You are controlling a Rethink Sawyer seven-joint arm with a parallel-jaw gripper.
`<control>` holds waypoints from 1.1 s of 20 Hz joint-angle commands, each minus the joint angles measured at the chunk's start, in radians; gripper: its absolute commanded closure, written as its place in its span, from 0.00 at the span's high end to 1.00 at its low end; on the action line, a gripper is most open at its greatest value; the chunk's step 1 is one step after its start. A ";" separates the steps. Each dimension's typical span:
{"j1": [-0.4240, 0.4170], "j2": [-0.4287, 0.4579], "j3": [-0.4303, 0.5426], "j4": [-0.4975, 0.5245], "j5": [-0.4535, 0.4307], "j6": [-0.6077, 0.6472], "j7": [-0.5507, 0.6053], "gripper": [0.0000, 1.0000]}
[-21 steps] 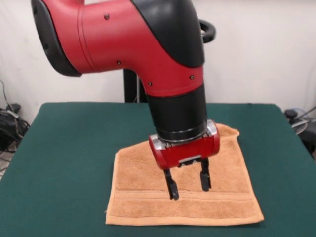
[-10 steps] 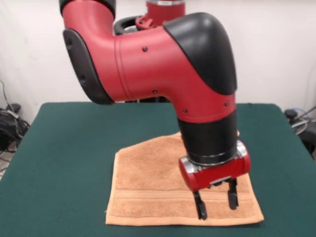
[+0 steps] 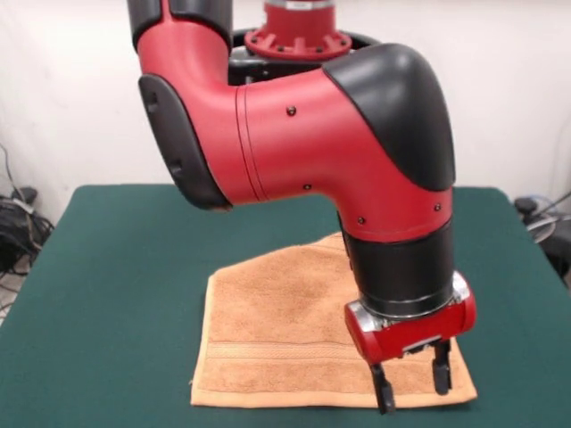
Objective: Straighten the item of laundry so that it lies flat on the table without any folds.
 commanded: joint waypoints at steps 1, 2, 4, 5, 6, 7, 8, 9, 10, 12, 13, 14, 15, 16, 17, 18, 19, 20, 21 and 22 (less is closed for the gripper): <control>0.023 0.073 -0.050 -0.066 -0.012 0.161 0.024 1.00; 0.026 0.085 -0.050 -0.076 -0.013 0.173 0.019 1.00; 0.045 0.119 -0.062 -0.119 -0.023 0.218 0.016 1.00; 0.057 0.138 -0.071 -0.146 -0.031 0.245 0.016 1.00; 0.066 0.155 -0.077 -0.170 -0.036 0.271 0.015 1.00; 0.076 0.172 -0.083 -0.194 -0.041 0.297 0.015 1.00; 0.082 0.186 -0.086 -0.214 -0.044 0.328 0.010 1.00; 0.086 0.196 -0.087 -0.228 -0.046 0.350 0.006 1.00; 0.088 0.207 -0.083 -0.243 -0.046 0.373 -0.003 1.00; 0.083 0.221 -0.065 -0.256 -0.037 0.420 -0.030 1.00; 0.084 0.228 -0.061 -0.267 -0.037 0.440 -0.038 1.00; 0.085 0.234 -0.057 -0.274 -0.037 0.447 -0.039 1.00; 0.084 0.238 -0.052 -0.279 -0.036 0.453 -0.040 1.00; 0.084 0.244 -0.047 -0.288 -0.035 0.461 -0.042 1.00; 0.083 0.249 -0.040 -0.296 -0.033 0.475 -0.051 1.00; 0.082 0.253 -0.036 -0.301 -0.033 0.480 -0.054 1.00; 0.082 0.256 -0.032 -0.306 -0.033 0.485 -0.056 1.00; 0.081 0.253 -0.031 -0.299 -0.035 0.478 -0.054 1.00; 0.080 0.255 -0.028 -0.299 -0.036 0.472 -0.055 1.00; 0.080 0.257 -0.025 -0.299 -0.037 0.466 -0.055 1.00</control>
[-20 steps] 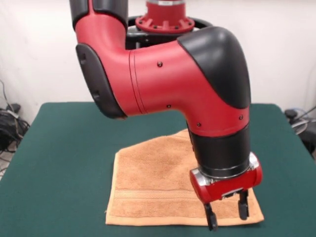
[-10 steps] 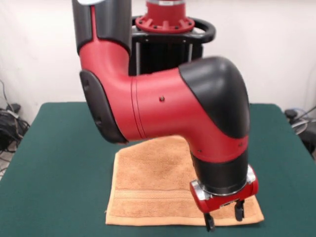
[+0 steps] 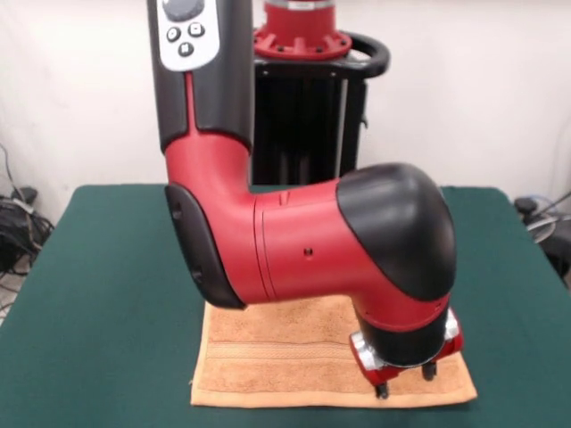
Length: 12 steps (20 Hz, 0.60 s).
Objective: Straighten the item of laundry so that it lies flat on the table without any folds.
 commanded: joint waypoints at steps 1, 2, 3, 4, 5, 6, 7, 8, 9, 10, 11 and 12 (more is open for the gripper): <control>0.014 0.054 0.006 -0.057 -0.029 0.041 -0.065 1.00; 0.006 0.054 0.015 -0.039 -0.028 0.012 -0.076 1.00; 0.006 0.064 0.023 -0.045 -0.027 -0.002 -0.084 1.00; -0.002 0.055 0.027 -0.017 -0.026 -0.033 -0.082 1.00; -0.004 0.053 0.031 -0.010 -0.024 -0.043 -0.082 1.00; -0.011 0.040 0.034 0.017 -0.020 -0.067 -0.077 1.00; -0.014 0.036 0.039 0.027 -0.017 -0.084 -0.074 1.00; -0.020 0.027 0.043 0.046 -0.014 -0.097 -0.072 1.00; -0.026 0.018 0.046 0.065 -0.011 -0.110 -0.069 1.00; -0.029 0.014 0.047 0.075 -0.009 -0.114 -0.067 1.00; -0.031 0.011 0.047 0.082 -0.007 -0.113 -0.065 1.00; -0.033 0.008 0.046 0.089 -0.005 -0.112 -0.062 1.00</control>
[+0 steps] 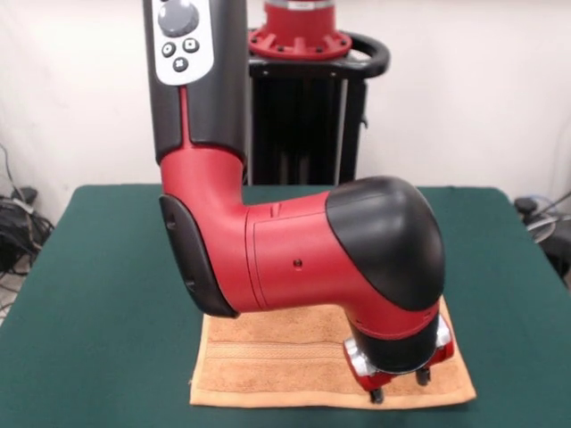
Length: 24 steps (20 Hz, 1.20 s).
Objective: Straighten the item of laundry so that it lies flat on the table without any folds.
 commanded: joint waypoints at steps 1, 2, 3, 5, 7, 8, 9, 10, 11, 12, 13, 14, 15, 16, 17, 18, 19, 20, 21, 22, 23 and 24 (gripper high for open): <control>-0.026 -0.011 0.044 0.099 -0.002 -0.094 -0.060 1.00; -0.026 -0.014 0.044 0.106 -0.001 -0.095 -0.055 1.00; -0.028 -0.019 0.044 0.116 0.001 -0.100 -0.050 1.00; -0.029 -0.024 0.048 0.128 0.007 -0.113 -0.040 1.00; -0.030 -0.031 0.052 0.144 0.014 -0.126 -0.024 1.00; -0.027 -0.032 0.055 0.144 0.018 -0.131 -0.017 1.00; -0.028 -0.042 0.057 0.157 0.023 -0.136 -0.007 1.00; -0.020 -0.047 0.059 0.154 0.029 -0.132 0.004 1.00; -0.018 -0.062 0.060 0.170 0.037 -0.133 0.018 1.00; -0.010 -0.069 0.059 0.170 0.044 -0.127 0.033 1.00; -0.007 -0.082 0.059 0.184 0.051 -0.128 0.046 1.00; 0.000 -0.083 0.059 0.179 0.056 -0.126 0.055 1.00; 0.004 -0.087 0.058 0.185 0.059 -0.136 0.064 1.00; 0.009 -0.088 0.056 0.188 0.060 -0.149 0.071 1.00; 0.012 -0.089 0.053 0.192 0.061 -0.158 0.075 1.00; 0.014 -0.091 0.051 0.198 0.061 -0.172 0.080 1.00; 0.017 -0.092 0.048 0.203 0.061 -0.186 0.084 1.00; 0.019 -0.097 0.048 0.210 0.062 -0.198 0.089 1.00; 0.019 -0.100 0.050 0.216 0.063 -0.210 0.090 1.00; 0.019 -0.102 0.051 0.221 0.064 -0.222 0.090 1.00; 0.018 -0.103 0.053 0.228 0.064 -0.237 0.089 1.00; 0.020 -0.098 0.053 0.222 0.063 -0.241 0.086 1.00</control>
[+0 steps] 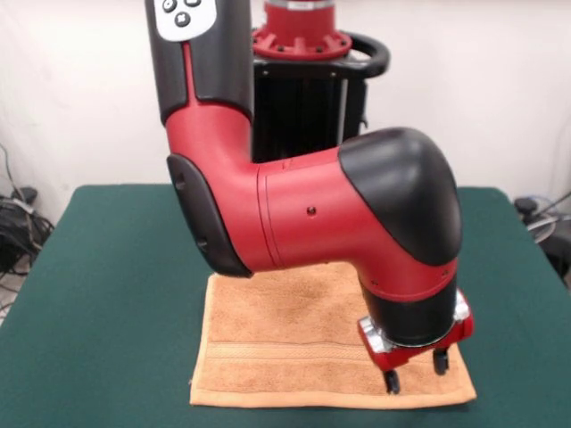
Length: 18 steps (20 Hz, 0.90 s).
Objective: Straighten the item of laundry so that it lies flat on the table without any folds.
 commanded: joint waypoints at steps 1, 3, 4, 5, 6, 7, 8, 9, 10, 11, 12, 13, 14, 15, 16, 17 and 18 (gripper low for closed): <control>0.030 0.003 0.049 0.089 0.027 -0.110 0.084 1.00; 0.040 0.023 0.036 0.070 0.017 -0.112 0.080 1.00; 0.046 0.037 0.034 0.051 0.014 -0.114 0.077 1.00; 0.048 0.045 0.031 0.047 0.011 -0.122 0.075 1.00; 0.054 0.055 0.026 0.036 0.009 -0.124 0.077 1.00; 0.058 0.060 0.020 0.033 0.006 -0.125 0.080 1.00; 0.068 0.071 0.013 0.016 0.006 -0.113 0.083 1.00; 0.076 0.081 0.005 0.001 0.006 -0.096 0.087 1.00; 0.085 0.090 -0.002 -0.014 0.006 -0.079 0.091 1.00; 0.090 0.094 -0.006 -0.020 0.007 -0.071 0.094 1.00; 0.096 0.101 -0.010 -0.033 0.008 -0.058 0.096 1.00; 0.102 0.108 -0.014 -0.046 0.009 -0.046 0.098 1.00; 0.110 0.120 -0.019 -0.069 0.010 -0.021 0.098 1.00; 0.115 0.124 -0.026 -0.078 0.010 0.000 0.099 1.00; 0.123 0.134 -0.033 -0.100 0.010 0.026 0.099 1.00; 0.127 0.139 -0.038 -0.106 0.011 0.035 0.100 1.00; 0.131 0.147 -0.041 -0.119 0.011 0.037 0.100 1.00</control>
